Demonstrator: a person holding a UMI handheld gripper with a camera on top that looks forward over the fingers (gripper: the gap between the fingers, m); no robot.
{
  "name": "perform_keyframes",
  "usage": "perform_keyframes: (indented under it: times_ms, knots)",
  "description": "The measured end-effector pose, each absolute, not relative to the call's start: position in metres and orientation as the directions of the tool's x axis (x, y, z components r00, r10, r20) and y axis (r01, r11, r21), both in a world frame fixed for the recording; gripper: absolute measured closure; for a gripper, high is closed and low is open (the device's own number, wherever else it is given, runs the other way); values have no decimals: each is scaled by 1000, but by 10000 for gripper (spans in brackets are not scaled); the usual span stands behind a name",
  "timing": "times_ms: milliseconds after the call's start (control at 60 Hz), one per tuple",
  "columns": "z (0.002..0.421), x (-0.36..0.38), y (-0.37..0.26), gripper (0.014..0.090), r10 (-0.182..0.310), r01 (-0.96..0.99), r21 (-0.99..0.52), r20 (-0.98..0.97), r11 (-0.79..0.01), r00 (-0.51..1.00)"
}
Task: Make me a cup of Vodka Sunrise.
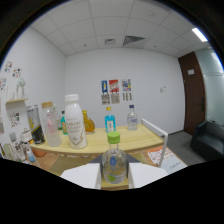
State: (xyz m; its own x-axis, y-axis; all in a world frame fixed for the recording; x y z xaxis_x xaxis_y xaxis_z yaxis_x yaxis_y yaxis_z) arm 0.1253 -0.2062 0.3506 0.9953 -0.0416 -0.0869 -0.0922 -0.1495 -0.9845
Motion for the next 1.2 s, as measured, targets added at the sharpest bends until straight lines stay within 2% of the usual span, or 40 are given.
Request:
perform_keyframes:
  times_ms: [200,300,417,500,633,800,950,1083,1200]
  knots:
    - [230,112,-230,691,-55,-167,-936,-158,-309,986]
    - [184,115,-233,692,-84,-142,-916,-119,-376,989]
    - [164,116,-230,691,-80,-92,-912,-65,-401,995]
    - [162,121,-226,693,-64,26,-911,57,-413,996]
    - [171,125,-217,692,14,310,-860,333,-404,943]
    - [186,122,-208,693,126,682,-655,685,-325,718]
    - [192,115,-200,694,203,899,-368,887,-236,416]
    - [196,103,-195,693,230,988,-85,967,-127,112]
    - [192,94,-191,692,243,989,140,962,-44,-126]
